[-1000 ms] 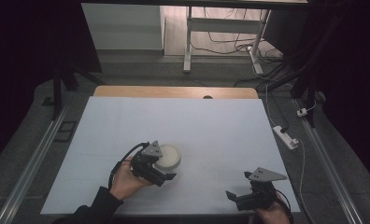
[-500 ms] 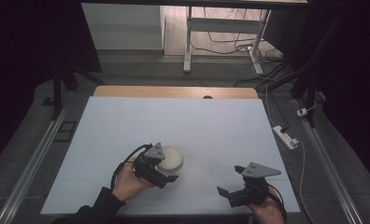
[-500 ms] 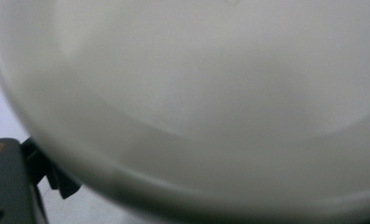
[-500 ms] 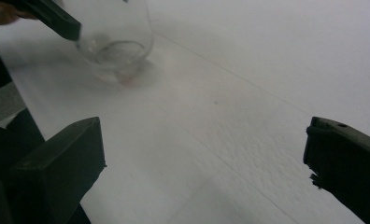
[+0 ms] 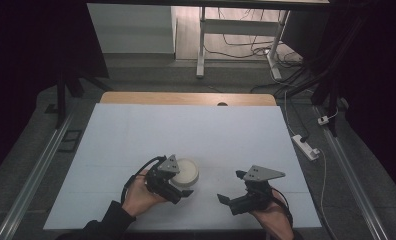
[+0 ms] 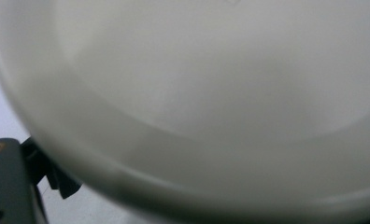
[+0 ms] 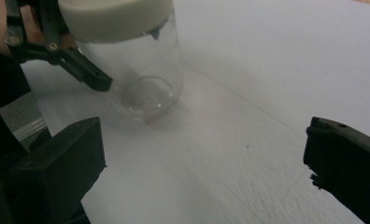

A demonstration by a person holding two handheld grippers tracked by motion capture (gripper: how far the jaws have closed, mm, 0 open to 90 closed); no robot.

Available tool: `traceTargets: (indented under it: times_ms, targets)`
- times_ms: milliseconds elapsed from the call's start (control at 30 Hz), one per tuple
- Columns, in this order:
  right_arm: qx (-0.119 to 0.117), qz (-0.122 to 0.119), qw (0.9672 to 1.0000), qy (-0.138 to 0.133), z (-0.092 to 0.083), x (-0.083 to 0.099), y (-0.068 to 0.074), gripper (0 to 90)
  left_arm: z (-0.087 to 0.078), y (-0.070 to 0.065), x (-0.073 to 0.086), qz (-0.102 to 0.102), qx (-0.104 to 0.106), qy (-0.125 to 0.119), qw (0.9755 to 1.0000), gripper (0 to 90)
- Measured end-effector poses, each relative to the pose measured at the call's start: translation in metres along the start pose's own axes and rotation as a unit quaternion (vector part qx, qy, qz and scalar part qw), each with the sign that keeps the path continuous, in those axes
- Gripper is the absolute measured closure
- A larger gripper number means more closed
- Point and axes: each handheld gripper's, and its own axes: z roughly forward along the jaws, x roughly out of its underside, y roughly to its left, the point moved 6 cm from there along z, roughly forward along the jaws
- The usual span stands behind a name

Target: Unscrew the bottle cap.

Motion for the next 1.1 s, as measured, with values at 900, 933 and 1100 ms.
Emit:
traceTargets:
  times_ms: [900, 933, 1100]
  targets:
    - [-0.061, -0.048, 0.9969, -0.008, 0.054, -0.051, 0.033, 0.0, 0.009, -0.010, -0.009, 0.013, 0.026, 0.000, 0.9996, 7.4]
    - [-0.062, -0.051, 0.9967, -0.007, 0.056, -0.053, 0.035, 0.0, 0.009, -0.010, -0.009, 0.013, 0.025, 0.000, 0.9996, 7.4]
    - [-0.078, -0.065, 0.9948, -0.005, 0.064, -0.057, 0.040, 3.2, 0.007, -0.012, -0.010, 0.017, 0.028, -0.003, 0.9994, 7.4]
